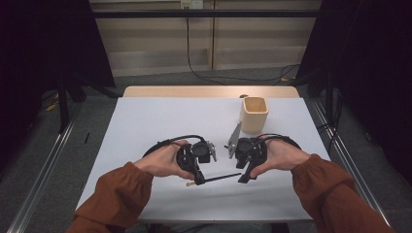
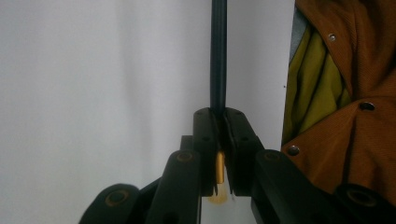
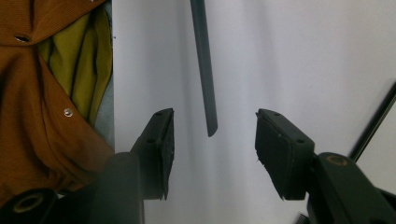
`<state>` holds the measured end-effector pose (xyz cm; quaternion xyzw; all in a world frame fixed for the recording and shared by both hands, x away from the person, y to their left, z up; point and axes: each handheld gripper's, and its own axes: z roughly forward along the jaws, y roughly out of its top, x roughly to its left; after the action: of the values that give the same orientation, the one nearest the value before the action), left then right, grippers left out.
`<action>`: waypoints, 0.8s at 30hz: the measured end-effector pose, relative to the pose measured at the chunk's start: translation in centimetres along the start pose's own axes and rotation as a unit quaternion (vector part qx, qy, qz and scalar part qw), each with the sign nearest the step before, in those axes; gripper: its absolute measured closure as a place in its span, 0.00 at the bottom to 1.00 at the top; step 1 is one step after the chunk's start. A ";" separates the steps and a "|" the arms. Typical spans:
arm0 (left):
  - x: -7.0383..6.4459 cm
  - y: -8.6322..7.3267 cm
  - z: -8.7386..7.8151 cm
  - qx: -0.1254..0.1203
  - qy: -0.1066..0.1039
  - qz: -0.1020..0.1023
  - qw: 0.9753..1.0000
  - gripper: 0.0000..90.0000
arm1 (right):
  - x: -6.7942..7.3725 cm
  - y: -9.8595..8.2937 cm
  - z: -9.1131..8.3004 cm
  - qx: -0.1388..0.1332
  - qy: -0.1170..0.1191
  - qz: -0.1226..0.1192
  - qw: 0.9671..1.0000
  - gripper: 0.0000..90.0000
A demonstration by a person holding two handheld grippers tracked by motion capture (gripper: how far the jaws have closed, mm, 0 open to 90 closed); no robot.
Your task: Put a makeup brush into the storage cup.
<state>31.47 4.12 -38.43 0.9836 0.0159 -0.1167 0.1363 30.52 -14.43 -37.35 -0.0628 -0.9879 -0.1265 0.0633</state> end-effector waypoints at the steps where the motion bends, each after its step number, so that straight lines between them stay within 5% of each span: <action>1: -0.1 0.0 0.1 -0.004 -0.007 -0.009 1.000 0.94 | -0.2 0.0 0.0 -0.006 -0.004 -0.005 1.000 0.54; 3: 0.2 0.0 0.1 0.001 -0.015 0.005 1.000 0.94 | -0.2 0.0 0.2 -0.005 -0.001 -0.007 1.000 0.56; 7: 0.1 0.1 0.1 -0.006 0.005 0.001 1.000 0.94 | -0.2 0.3 0.5 -0.005 0.003 -0.010 1.000 0.62; 18: 0.2 0.2 0.1 -0.011 0.003 0.007 1.000 0.94 | -0.3 0.7 1.3 -0.016 0.017 -0.012 1.000 0.78; 22: 0.1 0.3 0.3 -0.010 0.006 0.001 1.000 0.94 | -0.3 0.8 1.6 -0.016 0.021 -0.011 1.000 0.83; 24: -0.1 0.3 0.5 -0.023 0.000 -0.018 1.000 0.94 | -0.4 0.8 1.6 -0.018 0.021 -0.012 1.000 0.86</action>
<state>31.25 3.65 -38.82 0.9797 0.0361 -0.1188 0.1571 30.79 -13.32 -38.80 -0.0495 -0.9847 -0.1460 0.0811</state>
